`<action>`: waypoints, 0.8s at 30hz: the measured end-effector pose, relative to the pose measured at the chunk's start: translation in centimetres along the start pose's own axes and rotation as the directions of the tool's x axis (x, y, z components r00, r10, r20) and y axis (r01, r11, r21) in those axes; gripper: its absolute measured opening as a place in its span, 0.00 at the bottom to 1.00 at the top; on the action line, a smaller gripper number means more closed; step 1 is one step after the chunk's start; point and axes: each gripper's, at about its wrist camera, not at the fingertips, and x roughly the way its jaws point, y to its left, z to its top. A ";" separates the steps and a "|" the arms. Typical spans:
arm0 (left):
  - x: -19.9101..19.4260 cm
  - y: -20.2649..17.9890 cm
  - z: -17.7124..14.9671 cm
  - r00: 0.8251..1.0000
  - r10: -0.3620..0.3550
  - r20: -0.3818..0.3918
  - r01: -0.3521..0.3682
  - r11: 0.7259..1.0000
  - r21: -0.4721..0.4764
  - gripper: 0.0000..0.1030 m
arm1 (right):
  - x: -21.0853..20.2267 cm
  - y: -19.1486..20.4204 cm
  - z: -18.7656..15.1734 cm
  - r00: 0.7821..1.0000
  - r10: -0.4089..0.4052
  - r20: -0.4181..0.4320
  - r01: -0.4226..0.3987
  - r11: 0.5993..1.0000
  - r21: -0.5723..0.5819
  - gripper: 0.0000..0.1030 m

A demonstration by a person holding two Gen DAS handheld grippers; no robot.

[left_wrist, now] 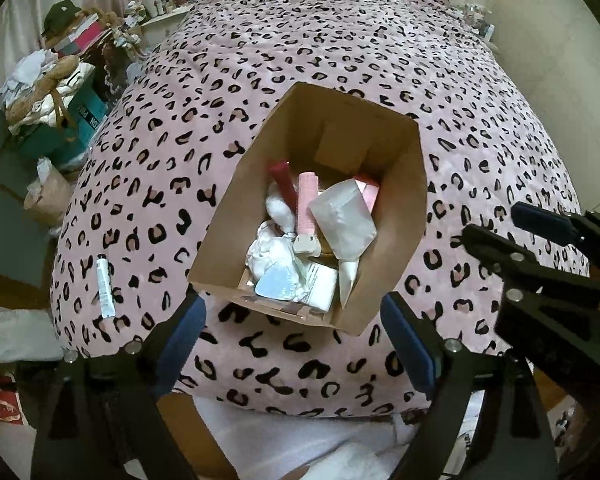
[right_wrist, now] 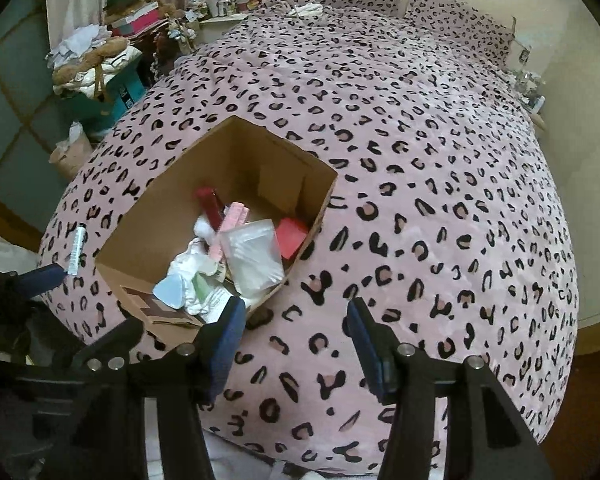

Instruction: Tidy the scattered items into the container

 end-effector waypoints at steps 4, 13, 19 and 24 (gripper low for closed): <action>0.5 0.4 -0.2 0.999 0.029 -0.017 -0.029 1.000 -0.004 0.88 | 0.2 -0.1 -0.2 1.000 -0.030 -0.001 0.030 1.000 -0.005 0.53; 0.8 0.9 -0.3 0.996 0.088 -0.029 -0.088 0.996 -0.001 0.89 | 0.6 1.2 -0.4 1.000 -0.027 -0.012 0.026 0.998 -0.054 0.53; 0.7 1.9 -0.6 0.996 0.084 -0.024 -0.085 0.996 -0.023 0.90 | 0.8 2.0 -0.3 1.000 -0.018 -0.017 0.016 0.997 -0.070 0.53; 0.8 2.3 -0.7 0.997 0.080 -0.013 -0.080 0.996 -0.029 0.90 | 1.0 2.4 -0.3 1.000 -0.016 -0.025 0.014 0.997 -0.080 0.53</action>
